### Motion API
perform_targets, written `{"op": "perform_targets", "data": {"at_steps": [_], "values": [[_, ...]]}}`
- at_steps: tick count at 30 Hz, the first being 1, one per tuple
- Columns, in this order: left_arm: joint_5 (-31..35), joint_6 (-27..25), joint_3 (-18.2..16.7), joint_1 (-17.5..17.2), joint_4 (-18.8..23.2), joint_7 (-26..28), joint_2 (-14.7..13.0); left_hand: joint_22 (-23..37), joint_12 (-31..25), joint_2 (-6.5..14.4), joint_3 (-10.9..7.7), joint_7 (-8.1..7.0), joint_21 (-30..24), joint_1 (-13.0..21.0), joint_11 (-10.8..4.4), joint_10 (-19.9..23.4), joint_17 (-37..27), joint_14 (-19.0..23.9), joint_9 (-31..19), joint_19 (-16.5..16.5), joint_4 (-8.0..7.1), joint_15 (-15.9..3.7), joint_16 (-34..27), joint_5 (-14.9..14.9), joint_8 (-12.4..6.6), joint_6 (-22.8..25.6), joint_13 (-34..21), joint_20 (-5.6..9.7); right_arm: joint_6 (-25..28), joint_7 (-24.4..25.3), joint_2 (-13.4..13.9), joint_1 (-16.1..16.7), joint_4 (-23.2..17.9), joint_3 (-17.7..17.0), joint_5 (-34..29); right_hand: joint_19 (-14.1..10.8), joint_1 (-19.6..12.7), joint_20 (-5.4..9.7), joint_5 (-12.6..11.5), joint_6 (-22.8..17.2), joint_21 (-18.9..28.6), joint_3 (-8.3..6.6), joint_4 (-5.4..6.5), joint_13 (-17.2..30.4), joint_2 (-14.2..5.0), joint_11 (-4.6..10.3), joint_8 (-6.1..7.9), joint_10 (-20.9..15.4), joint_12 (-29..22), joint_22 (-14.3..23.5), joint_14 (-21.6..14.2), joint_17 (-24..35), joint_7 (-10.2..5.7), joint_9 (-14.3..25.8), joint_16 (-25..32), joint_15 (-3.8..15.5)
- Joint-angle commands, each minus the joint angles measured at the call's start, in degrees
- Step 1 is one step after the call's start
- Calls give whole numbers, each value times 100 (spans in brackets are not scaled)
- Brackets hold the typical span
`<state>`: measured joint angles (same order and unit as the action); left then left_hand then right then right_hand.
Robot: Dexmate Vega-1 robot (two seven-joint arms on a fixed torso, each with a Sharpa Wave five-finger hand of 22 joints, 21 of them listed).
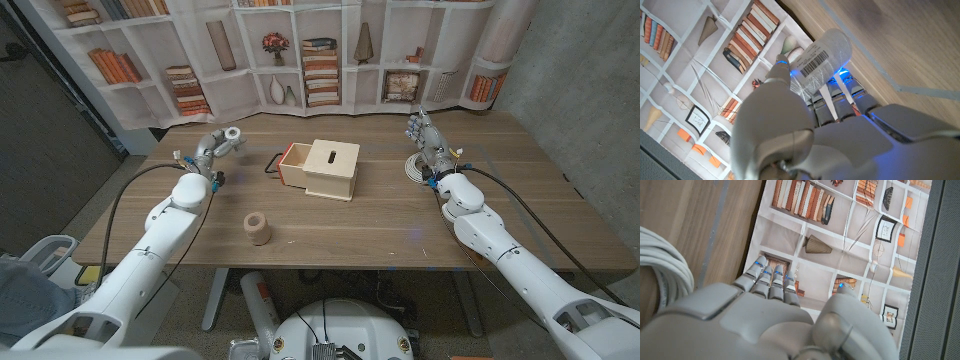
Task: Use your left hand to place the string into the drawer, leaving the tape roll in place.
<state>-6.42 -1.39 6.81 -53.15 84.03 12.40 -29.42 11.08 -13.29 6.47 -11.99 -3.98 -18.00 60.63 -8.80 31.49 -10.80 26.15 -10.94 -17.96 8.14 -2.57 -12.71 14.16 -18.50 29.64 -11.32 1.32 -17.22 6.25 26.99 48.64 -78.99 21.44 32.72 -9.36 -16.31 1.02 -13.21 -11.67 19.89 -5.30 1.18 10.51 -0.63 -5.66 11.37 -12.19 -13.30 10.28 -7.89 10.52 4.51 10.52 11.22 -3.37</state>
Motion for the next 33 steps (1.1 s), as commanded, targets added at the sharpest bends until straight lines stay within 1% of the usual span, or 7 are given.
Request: {"op": "perform_targets", "data": {"at_steps": [1,5,7,10,15,22,33], "values": [[36,95,-8,-113,263,-109,-179,8,12,33,-66,113,8,-42,15,68,-14,-8,4,19,-98,-383,23,-20,21,505,-10,16,-62,-10,-44,-30,36,13,-14,-65,13,-10,-22,-26,-41,12,-18,33,-26,6,6,-55,4,7,-51,25,18,34,0,-8],[-5,165,-14,-152,309,-172,-214,8,20,31,-67,95,15,-41,23,77,-14,-6,5,32,-99,-390,31,-32,26,520,-11,9,-51,-2,-32,-19,7,8,-15,-68,12,-11,-22,-25,-47,13,-19,33,-28,8,5,-55,6,8,-55,25,17,34,0,-8],[-83,236,-12,-142,269,-353,-275,8,19,30,-68,94,16,-39,23,92,-14,1,5,34,-99,-394,31,-37,22,543,-11,11,-36,-2,-26,-18,0,7,-11,-72,12,-10,-22,-27,-48,13,-20,33,-29,7,6,-57,5,8,-56,25,16,34,0,-9],[-41,221,-20,-185,323,-276,-286,8,30,26,-68,90,28,-39,13,90,-13,-20,6,59,-99,-400,46,-46,23,563,-11,24,-17,-11,-19,-20,0,5,1,-74,12,-10,-22,-24,-52,13,-21,33,-30,12,4,-53,8,8,-57,25,17,34,0,-10],[-112,320,-59,-245,419,-380,-355,6,45,24,-70,93,46,-37,18,80,-13,-44,6,100,-100,-406,62,-57,31,570,-11,49,-13,-32,1,-17,-14,1,6,-79,12,-6,-22,-25,-58,14,-22,33,-32,6,4,-55,9,8,-54,25,18,34,-3,-9],[-78,248,-48,-337,722,-377,-437,5,58,21,-73,89,57,-30,13,86,-12,-57,8,118,-97,-425,76,-70,43,579,-11,48,3,-45,49,5,-75,-27,24,-84,12,-7,-22,-27,-70,16,-26,33,-35,7,4,-59,11,8,-52,25,18,34,-5,-3],[-100,308,-46,-368,864,-413,-486,3,100,28,-85,96,81,-18,9,44,-12,-82,9,163,-98,-424,98,-94,65,603,-12,48,-28,-39,83,45,-98,-67,40,-96,12,0,-22,-41,-90,19,-32,34,-39,11,7,-61,15,9,-58,25,24,34,-6,-5]]}}
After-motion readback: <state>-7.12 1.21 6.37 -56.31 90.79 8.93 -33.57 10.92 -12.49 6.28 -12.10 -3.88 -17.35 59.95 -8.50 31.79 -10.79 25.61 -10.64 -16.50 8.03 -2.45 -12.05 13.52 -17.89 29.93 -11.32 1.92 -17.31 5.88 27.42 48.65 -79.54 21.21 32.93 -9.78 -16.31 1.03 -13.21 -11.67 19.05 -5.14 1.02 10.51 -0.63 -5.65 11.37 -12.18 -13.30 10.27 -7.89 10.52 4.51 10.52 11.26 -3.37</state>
